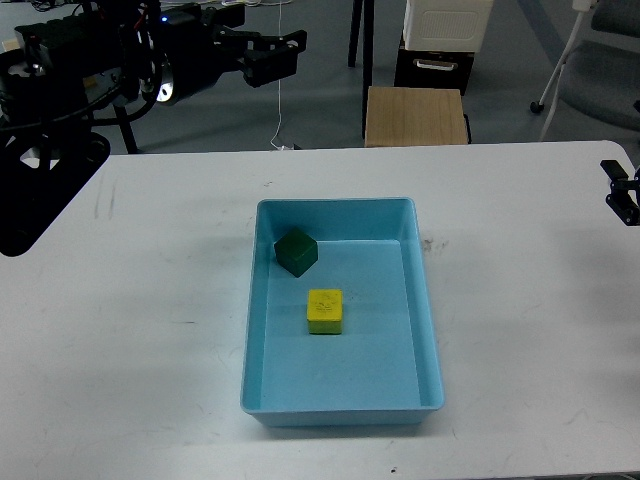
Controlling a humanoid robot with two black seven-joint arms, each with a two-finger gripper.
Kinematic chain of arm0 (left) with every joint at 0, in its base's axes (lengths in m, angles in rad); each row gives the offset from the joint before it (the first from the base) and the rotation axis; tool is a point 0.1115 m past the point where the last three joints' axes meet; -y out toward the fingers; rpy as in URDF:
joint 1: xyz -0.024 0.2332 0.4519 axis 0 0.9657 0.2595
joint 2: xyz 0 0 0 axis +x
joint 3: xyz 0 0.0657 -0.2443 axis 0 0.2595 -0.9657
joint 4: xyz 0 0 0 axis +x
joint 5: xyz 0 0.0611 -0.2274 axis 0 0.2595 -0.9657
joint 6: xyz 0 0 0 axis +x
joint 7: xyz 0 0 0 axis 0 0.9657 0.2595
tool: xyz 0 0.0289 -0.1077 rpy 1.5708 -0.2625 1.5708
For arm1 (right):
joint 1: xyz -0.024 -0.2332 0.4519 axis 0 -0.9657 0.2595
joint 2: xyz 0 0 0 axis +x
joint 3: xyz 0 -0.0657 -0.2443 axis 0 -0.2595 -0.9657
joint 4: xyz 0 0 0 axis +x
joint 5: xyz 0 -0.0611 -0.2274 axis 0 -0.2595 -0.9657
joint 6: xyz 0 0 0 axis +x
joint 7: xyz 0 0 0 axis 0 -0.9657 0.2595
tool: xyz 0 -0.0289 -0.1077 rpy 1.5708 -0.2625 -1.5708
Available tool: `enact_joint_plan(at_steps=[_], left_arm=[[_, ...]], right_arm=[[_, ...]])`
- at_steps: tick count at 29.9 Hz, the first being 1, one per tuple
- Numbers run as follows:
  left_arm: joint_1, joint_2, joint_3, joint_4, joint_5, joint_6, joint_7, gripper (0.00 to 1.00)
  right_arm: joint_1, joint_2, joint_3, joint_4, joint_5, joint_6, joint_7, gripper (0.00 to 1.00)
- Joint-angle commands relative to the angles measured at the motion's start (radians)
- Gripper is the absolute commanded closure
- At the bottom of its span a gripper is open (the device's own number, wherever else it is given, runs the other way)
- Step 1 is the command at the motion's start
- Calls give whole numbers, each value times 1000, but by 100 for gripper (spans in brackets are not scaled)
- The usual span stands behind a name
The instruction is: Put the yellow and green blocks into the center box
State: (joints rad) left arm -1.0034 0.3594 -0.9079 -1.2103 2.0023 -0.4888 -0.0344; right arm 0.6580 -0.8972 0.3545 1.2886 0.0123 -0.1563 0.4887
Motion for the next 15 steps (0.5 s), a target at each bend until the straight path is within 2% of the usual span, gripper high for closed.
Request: enact_joint_plan(at_steps=[1,5,8,15], left_arm=[[71,-14,-159,75,-53,0,2,2],[155,-14,-356,162,-149,0,2,2],[207,-13,-497,216,-334,0,4,3],[315,-10,-525,268,-768,0,5,3]], right_arm=[[-5,0,0,1,1,0,0,0],[-3,3,0,1,5,0,0,0],[-3,6,0,3,6,0,0,0],[-5,11,1,17,8,-2,0,0]])
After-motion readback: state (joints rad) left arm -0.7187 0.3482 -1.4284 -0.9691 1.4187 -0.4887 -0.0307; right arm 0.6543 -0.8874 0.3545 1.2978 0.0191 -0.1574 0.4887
